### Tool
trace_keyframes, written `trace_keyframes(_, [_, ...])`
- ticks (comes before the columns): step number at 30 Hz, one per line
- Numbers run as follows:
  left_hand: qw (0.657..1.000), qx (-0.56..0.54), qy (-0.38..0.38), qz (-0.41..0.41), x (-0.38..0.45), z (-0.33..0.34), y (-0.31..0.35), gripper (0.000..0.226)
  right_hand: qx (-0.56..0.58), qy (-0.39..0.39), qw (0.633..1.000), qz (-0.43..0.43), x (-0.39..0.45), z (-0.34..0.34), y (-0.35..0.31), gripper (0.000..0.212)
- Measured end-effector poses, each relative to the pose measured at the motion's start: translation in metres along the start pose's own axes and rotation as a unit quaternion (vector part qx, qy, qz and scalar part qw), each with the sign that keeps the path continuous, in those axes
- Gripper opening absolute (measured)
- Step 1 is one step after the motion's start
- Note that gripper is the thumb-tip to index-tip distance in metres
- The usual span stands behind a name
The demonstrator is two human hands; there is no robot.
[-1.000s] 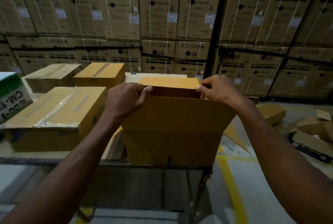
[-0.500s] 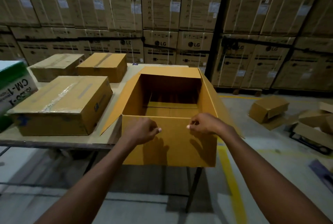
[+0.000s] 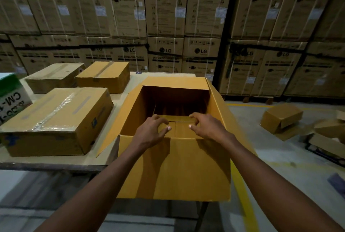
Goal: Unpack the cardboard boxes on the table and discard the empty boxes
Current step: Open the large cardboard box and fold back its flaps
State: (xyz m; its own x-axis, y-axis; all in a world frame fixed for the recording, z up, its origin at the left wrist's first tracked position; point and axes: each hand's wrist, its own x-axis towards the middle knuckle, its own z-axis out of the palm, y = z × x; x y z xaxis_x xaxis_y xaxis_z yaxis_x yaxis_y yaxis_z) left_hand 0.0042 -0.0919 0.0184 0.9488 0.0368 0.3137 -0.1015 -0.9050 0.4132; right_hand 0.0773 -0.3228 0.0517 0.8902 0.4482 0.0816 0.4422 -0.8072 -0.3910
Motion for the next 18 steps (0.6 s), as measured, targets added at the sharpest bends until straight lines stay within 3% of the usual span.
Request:
trace_keyframes(3, [0.999,0.001,-0.027,-0.018,0.031,0.008,-0.014,0.042,-0.017,0.003,1.000,0.007,0.042,-0.001,0.003,0.058])
trace_keyframes(10, [0.997,0.040,-0.057,-0.026,0.153,0.027,-0.065,0.043,-0.053,-0.029,0.997,0.045,0.158,0.012,0.019,0.058])
trace_keyframes(18, [0.990,0.035,-0.120,-0.058,0.257,0.058,-0.121,0.061,-0.061,-0.070,0.992,0.080,0.258,0.034,0.040,0.068])
